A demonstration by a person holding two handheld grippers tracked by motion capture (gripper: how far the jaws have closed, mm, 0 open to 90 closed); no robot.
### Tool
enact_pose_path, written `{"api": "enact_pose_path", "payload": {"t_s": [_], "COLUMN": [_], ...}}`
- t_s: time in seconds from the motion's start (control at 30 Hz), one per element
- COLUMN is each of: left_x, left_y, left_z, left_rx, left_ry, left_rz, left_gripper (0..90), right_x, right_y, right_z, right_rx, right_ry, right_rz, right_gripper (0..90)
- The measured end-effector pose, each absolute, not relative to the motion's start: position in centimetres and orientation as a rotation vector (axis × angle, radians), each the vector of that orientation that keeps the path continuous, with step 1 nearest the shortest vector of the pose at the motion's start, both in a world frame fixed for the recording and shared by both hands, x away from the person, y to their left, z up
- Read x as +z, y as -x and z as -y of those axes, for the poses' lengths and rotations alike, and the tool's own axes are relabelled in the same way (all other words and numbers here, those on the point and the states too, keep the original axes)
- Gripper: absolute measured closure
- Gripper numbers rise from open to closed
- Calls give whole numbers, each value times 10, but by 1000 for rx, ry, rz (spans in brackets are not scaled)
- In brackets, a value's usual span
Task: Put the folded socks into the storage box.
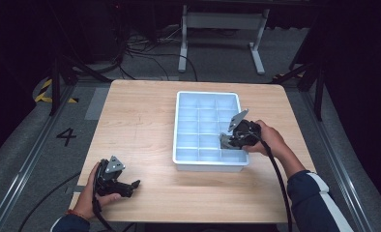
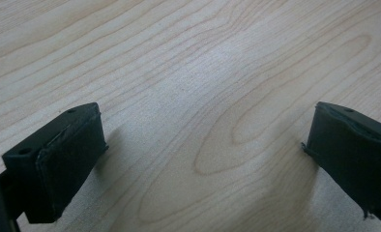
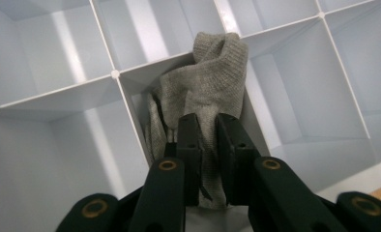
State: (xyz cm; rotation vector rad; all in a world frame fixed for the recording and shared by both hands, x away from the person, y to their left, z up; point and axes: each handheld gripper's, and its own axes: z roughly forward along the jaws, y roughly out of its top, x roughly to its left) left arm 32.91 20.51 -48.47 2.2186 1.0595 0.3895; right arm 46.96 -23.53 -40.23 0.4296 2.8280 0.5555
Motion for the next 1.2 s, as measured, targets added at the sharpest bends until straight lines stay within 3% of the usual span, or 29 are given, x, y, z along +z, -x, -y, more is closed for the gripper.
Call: {"api": "enact_pose_path", "payload": {"t_s": [0.5,1.2], "left_x": [-485,-485], "left_y": [-329,-329], "left_z": [-205,-205], "left_rx": [390,390], "left_ry": [-2218,-2219], "left_rz": [-1059,-1058], "left_gripper": [5,5], "right_x": [-374,-367], "right_y": [-447,-409], "right_z": [255,304], "right_rx": [816,884], "right_ry": [-454,-480], "right_rz": [-2726,-2630], "right_gripper": [740,602]}}
